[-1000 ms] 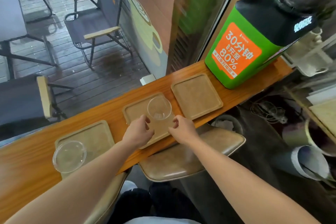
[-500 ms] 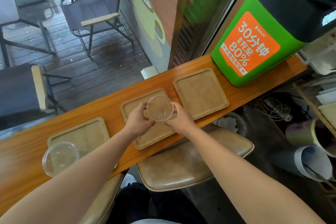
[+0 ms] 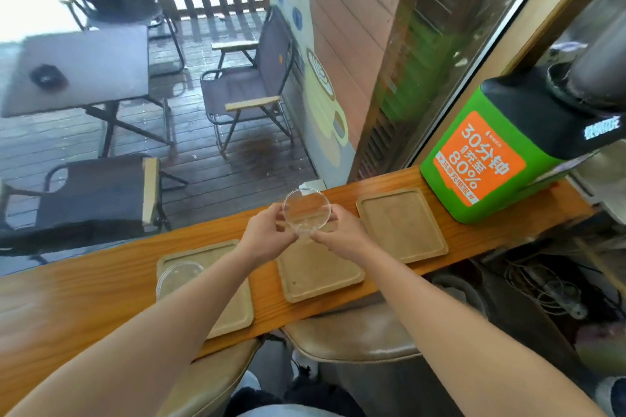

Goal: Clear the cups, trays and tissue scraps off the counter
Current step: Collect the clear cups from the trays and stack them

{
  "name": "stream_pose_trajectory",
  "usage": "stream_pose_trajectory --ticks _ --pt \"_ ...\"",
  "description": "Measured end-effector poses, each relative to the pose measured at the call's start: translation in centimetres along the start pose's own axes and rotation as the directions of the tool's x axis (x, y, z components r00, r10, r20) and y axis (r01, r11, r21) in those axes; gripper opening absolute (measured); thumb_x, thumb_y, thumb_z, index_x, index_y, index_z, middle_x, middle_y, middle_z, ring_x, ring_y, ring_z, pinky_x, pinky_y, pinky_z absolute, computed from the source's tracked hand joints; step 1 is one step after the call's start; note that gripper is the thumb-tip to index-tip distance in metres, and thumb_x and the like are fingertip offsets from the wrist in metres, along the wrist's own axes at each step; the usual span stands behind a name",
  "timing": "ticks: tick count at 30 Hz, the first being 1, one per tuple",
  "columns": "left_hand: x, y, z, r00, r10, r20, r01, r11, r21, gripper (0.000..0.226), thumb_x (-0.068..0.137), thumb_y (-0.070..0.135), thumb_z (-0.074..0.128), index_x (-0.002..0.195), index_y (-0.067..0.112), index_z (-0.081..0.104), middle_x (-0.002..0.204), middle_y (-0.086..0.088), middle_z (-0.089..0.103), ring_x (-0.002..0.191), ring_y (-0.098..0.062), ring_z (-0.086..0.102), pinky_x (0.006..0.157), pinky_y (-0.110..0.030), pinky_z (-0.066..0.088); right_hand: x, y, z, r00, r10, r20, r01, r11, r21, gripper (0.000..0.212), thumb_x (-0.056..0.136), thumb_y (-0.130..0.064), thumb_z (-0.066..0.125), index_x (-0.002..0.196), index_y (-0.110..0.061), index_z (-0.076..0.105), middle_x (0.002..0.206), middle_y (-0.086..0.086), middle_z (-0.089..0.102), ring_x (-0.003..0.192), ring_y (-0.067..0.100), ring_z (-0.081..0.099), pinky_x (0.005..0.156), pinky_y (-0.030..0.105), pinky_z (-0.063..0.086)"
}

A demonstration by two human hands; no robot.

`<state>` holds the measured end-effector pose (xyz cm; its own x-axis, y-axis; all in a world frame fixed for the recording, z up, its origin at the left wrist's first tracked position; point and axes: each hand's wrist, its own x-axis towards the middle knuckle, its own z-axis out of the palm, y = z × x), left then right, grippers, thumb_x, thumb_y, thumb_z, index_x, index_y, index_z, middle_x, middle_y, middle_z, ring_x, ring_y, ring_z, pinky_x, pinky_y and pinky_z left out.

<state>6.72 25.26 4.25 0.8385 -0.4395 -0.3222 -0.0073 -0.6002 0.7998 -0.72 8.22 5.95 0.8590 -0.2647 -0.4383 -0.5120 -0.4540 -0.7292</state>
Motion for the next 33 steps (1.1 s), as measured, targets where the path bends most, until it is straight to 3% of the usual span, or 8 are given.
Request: stream_pose_trajectory --ticks 4,11,14,16,19,25,33 --pt "-2.4 0.6 -4.5 0.990 0.049 -0.132 -0.054 0.998 -0.031 0.045 0.075 0.023 0.078 0.109 0.039 0.054 0.093 0.025 0.061 0.080 0.003 0.064 0.056 -0.008 0.045 -0.2 -5.0 0.4 0.992 -0.121 0.031 0.123 0.988 -0.088 0.057 0.075 -0.040 0.078 0.126 -0.030 0.055 0.121 -0.010 0.063 0.112 0.013 0.060 0.092 0.035 0.052" --pt "-6.9 -1.2 -12.2 0.950 0.036 -0.311 -0.081 0.988 -0.133 0.047 0.077 0.019 0.080 0.115 0.028 0.056 0.103 0.009 0.064 0.093 -0.011 0.066 0.079 -0.037 0.060 -0.7 -13.2 4.0 0.939 -0.318 0.134 0.333 0.936 -0.111 0.056 0.079 -0.027 0.080 0.129 -0.020 0.056 0.116 -0.005 0.065 0.092 0.006 0.062 0.069 0.013 0.047" --pt "-8.8 -2.6 -14.8 0.929 -0.003 -0.370 -0.066 0.983 -0.174 0.047 0.078 0.016 0.080 0.119 0.023 0.057 0.108 0.002 0.065 0.097 -0.017 0.067 0.081 -0.043 0.060 -1.2 -15.7 6.4 0.913 -0.366 0.181 0.384 0.920 -0.077 0.052 0.081 -0.024 0.080 0.127 -0.019 0.057 0.115 -0.003 0.066 0.086 0.003 0.063 0.079 0.024 0.056" --pt "-9.9 -3.5 -15.9 0.922 -0.027 -0.386 -0.056 0.978 -0.203 0.049 0.080 0.015 0.078 0.123 0.019 0.057 0.112 0.000 0.064 0.099 -0.020 0.066 0.081 -0.045 0.060 -1.4 -16.7 7.9 0.903 -0.374 0.212 0.393 0.918 -0.058 0.050 0.081 -0.023 0.080 0.126 -0.019 0.058 0.118 0.000 0.067 0.092 0.011 0.068 0.088 0.037 0.058" --pt "-11.8 -5.1 -16.9 0.907 -0.075 -0.415 -0.024 0.973 -0.228 0.049 0.080 0.015 0.079 0.124 0.016 0.056 0.110 -0.001 0.064 0.098 -0.021 0.067 0.080 -0.044 0.060 -1.8 -17.8 10.1 0.882 -0.387 0.268 0.418 0.906 -0.065 0.050 0.081 -0.025 0.080 0.125 -0.018 0.058 0.117 0.003 0.067 0.100 0.019 0.068 0.090 0.044 0.058" --pt "-14.0 -8.0 -16.8 0.889 -0.140 -0.435 0.037 0.971 -0.237 0.048 0.080 0.021 0.080 0.121 0.020 0.056 0.112 0.003 0.062 0.096 -0.017 0.066 0.078 -0.040 0.061 -2.5 -17.5 13.1 0.866 -0.370 0.337 0.419 0.904 -0.083 0.051 0.079 -0.029 0.082 0.123 -0.018 0.058 0.116 0.002 0.067 0.100 0.020 0.068 0.089 0.045 0.058" --pt "-15.1 -10.5 -14.3 0.907 -0.174 -0.382 0.097 0.972 -0.213 0.040 0.083 0.026 0.077 0.113 0.032 0.053 0.104 0.014 0.060 0.087 -0.008 0.065 0.059 -0.016 0.055 -2.8 -14.7 14.9 0.867 -0.291 0.404 0.367 0.922 -0.124 0.052 0.079 -0.030 0.081 0.125 -0.022 0.056 0.117 0.000 0.066 0.099 0.019 0.067 0.088 0.042 0.058"
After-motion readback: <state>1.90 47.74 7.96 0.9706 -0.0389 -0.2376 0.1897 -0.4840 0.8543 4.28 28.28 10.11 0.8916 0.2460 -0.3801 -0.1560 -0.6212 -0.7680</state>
